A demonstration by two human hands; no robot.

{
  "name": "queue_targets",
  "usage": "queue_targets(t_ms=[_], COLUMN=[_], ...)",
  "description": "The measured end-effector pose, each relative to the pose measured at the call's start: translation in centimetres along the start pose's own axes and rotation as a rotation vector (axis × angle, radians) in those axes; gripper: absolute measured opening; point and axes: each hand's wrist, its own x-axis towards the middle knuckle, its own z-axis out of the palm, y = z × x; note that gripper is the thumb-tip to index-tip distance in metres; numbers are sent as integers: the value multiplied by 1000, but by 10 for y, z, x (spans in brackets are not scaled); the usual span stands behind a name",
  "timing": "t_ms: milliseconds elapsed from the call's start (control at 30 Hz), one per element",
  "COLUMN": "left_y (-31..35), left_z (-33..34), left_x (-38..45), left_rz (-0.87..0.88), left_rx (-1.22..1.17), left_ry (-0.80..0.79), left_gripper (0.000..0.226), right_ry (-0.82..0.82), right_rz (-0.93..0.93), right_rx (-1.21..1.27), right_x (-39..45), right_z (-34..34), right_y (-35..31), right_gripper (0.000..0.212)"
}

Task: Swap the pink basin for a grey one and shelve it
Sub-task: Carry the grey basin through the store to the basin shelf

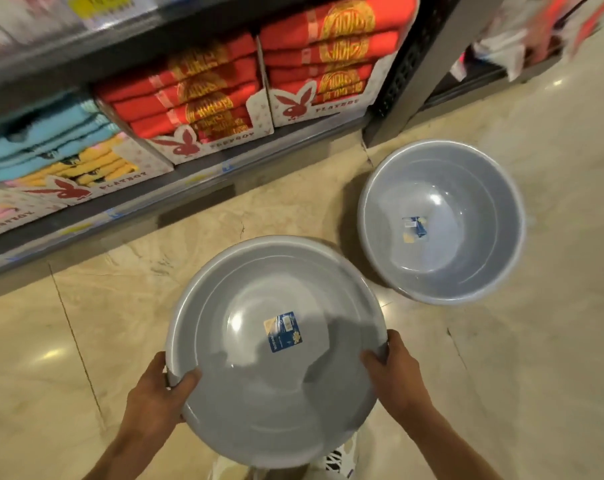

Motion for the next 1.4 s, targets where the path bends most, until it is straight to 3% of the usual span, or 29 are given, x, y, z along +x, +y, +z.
queue_targets(t_ms=[333,600,800,933,1100,1300,1400], left_y=[210,309,329,327,310,301,305], left_z=[94,178,226,252,280,280,279], left_x=[-23,20,56,71,91,108,94], left_rz=[311,486,572,594,577,524,574], left_rx=[154,485,725,829,705,553,473], left_ry=[-122,-197,-156,-47,4,-139,-85], left_gripper=[16,21,25,25,22,28,18], right_ry=[283,449,435,434,414,456,547], right_rz=[-48,119,185,238,247,219,219], right_rx=[102,130,26,81,171,372,504], right_x=[2,58,110,136,160,171,165], right_z=[-190,-246,-246,-230,-207,-187,-190], right_y=[-17,-7,15,28,40,49,46], right_gripper=[15,15,20,19,21,29,38])
